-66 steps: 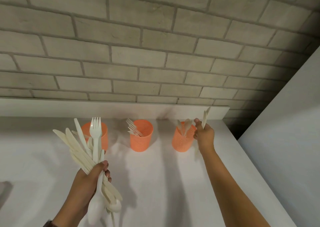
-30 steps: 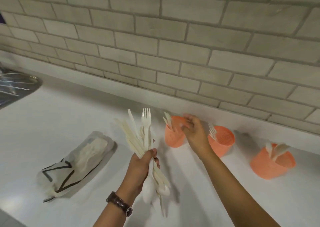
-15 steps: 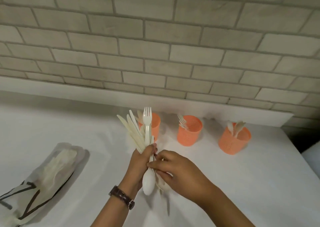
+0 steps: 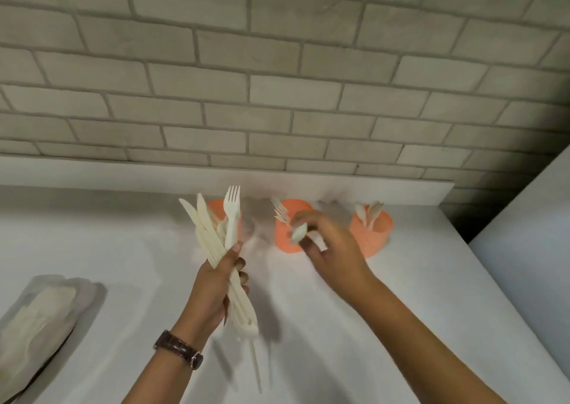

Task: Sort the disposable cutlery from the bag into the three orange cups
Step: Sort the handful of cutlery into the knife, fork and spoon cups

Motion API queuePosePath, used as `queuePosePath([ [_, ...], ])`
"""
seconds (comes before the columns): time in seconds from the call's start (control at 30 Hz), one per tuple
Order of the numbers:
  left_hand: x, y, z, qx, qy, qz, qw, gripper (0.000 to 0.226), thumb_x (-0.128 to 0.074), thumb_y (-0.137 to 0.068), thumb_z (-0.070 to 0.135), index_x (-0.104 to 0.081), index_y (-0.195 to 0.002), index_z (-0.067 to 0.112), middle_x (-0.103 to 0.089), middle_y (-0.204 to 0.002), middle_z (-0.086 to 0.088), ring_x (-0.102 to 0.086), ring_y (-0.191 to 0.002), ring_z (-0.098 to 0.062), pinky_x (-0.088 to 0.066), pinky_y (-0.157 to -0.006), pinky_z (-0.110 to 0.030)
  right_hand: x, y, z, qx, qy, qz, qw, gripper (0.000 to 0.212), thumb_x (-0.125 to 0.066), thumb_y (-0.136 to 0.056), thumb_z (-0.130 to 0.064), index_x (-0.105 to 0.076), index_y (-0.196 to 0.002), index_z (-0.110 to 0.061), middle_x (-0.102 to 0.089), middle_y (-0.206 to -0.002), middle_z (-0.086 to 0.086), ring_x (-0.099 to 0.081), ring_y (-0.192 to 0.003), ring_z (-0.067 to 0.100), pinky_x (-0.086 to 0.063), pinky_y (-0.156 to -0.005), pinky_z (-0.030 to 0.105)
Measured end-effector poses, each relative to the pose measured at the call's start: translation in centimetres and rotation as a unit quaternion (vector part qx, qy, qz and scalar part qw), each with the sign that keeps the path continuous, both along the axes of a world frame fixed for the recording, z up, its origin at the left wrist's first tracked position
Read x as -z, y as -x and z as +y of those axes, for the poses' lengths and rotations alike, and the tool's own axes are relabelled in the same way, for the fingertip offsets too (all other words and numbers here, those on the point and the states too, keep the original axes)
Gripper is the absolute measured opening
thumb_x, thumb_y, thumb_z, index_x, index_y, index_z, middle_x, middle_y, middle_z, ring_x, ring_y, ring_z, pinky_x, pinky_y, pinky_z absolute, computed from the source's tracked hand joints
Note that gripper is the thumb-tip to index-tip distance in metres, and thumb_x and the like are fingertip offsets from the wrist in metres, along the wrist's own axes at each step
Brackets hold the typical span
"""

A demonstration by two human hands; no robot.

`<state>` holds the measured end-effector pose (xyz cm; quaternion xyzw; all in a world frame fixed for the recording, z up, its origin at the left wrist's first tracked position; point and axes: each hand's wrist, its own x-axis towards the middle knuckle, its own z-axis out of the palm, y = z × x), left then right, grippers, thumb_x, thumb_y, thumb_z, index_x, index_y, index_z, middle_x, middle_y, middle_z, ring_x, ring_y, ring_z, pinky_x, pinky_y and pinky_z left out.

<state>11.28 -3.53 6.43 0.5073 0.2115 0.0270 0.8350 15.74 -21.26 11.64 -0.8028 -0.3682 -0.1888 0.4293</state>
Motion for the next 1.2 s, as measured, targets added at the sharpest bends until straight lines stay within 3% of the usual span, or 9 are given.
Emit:
queuePosePath([
  [0.1, -0.2, -0.4, -0.3, 0.007, 0.008, -0.007, 1.0, 0.009, -0.058, -0.09, 0.026, -0.062, -0.096, 0.02, -0.042, -0.053, 0.007, -0.037, -0.041, -0.009, -0.036, -0.04, -0.02, -1.1, -4.8, -4.5, 0.231, -0.143, 0.104, 0.957, 0.016, -0.063, -0.084, -0.01, -0.057, -0.09, -0.023, -0.062, -0.082, -0.015, -0.058, -0.075, -0.005, -0.041, -0.069, 0.006],
  [0.2, -0.2, -0.7, -0.6, 0.011, 0.014, -0.014, 1.0, 0.011, -0.058, -0.09, 0.026, -0.063, -0.098, 0.021, -0.041, -0.055, 0.006, -0.037, -0.042, -0.009, -0.036, -0.041, -0.021, 0.2, -9.2, -8.7, 0.356, -0.13, 0.161, 0.911, 0.012, -0.065, -0.085, -0.015, -0.06, -0.093, -0.008, -0.064, -0.085, 0.0, -0.063, -0.081, 0.015, -0.038, -0.062, 0.011],
  [0.33, -0.4, -0.7, -0.7, 0.013, 0.012, -0.018, 1.0, 0.016, -0.056, -0.091, 0.026, -0.062, -0.104, 0.018, -0.042, -0.055, 0.005, -0.038, -0.043, -0.009, -0.036, -0.042, -0.021, 2.7, -12.1, -11.3, 0.401, -0.102, 0.208, 0.886, 0.022, -0.066, -0.084, -0.016, -0.06, -0.098, 0.001, -0.069, -0.096, 0.015, -0.063, -0.091, 0.027, -0.038, -0.073, 0.022],
  [0.6, -1.0, -0.5, 0.2, 0.012, 0.018, -0.02, 1.0, 0.017, -0.06, -0.088, 0.027, -0.061, -0.103, 0.019, -0.042, -0.056, 0.005, -0.039, -0.045, -0.009, -0.037, -0.043, -0.022, 3.6, -11.9, -10.1, 0.416, -0.077, 0.223, 0.878, 0.054, -0.072, -0.078, -0.023, -0.05, -0.126, -0.01, -0.056, -0.123, 0.007, -0.056, -0.106, 0.021, -0.038, -0.081, 0.025],
  [0.7, -1.6, -0.5, 0.5, 0.007, 0.036, -0.023, 0.999, 0.016, -0.058, -0.089, 0.028, -0.06, -0.102, 0.019, -0.041, -0.057, 0.005, -0.038, -0.045, -0.009, -0.037, -0.043, -0.021, 3.2, -9.1, -6.3, 0.353, -0.083, 0.156, 0.919, 0.042, -0.07, -0.078, -0.011, -0.055, -0.118, -0.015, -0.055, -0.115, -0.001, -0.052, -0.075, 0.007, -0.038, -0.071, 0.018],
  [0.8, -2.0, -0.6, 0.7, -0.001, 0.072, -0.024, 0.997, 0.018, -0.056, -0.09, 0.028, -0.06, -0.104, 0.018, -0.04, -0.058, 0.005, -0.036, -0.045, -0.009, -0.036, -0.041, -0.021, 4.6, -4.7, -2.1, 0.18, -0.041, 0.221, 0.958, 0.027, -0.068, -0.078, -0.002, -0.061, -0.085, -0.028, -0.066, -0.088, -0.004, -0.049, -0.056, 0.006, -0.039, -0.059, 0.012],
  [0.9, -2.4, -0.7, 1.1, -0.005, 0.092, -0.039, 0.995, 0.018, -0.053, -0.092, 0.027, -0.057, -0.106, 0.017, -0.04, -0.057, 0.006, -0.036, -0.044, -0.008, -0.036, -0.04, -0.02, 5.3, 0.1, 1.0, -0.013, -0.037, 0.426, 0.904, 0.005, -0.066, -0.085, -0.017, -0.066, -0.081, -0.014, -0.071, -0.077, 0.006, -0.056, -0.057, 0.011, -0.044, -0.06, 0.022],
  [0.97, -2.6, -0.8, 1.5, -0.01, 0.114, -0.048, 0.992, 0.015, -0.05, -0.094, 0.027, -0.054, -0.105, 0.017, -0.04, -0.056, 0.006, -0.036, -0.044, -0.007, -0.036, -0.041, -0.018, 5.2, 2.2, 1.8, -0.106, -0.031, 0.517, 0.849, 0.03, -0.067, -0.078, -0.032, -0.065, -0.093, -0.006, -0.072, -0.081, 0.007, -0.063, -0.067, 0.016, -0.05, -0.067, 0.026],
  [1.2, -2.6, -0.8, 2.9, -0.015, 0.139, -0.066, 0.988, 0.014, -0.048, -0.095, 0.028, -0.055, -0.103, 0.019, -0.04, -0.056, 0.007, -0.038, -0.043, -0.006, -0.037, -0.041, -0.017, 5.4, 5.0, 2.6, -0.138, -0.034, 0.55, 0.823, 0.019, -0.069, -0.081, -0.005, -0.069, -0.1, -0.005, -0.072, -0.08, 0.014, -0.062, -0.06, 0.02, -0.05, -0.074, 0.032],
])
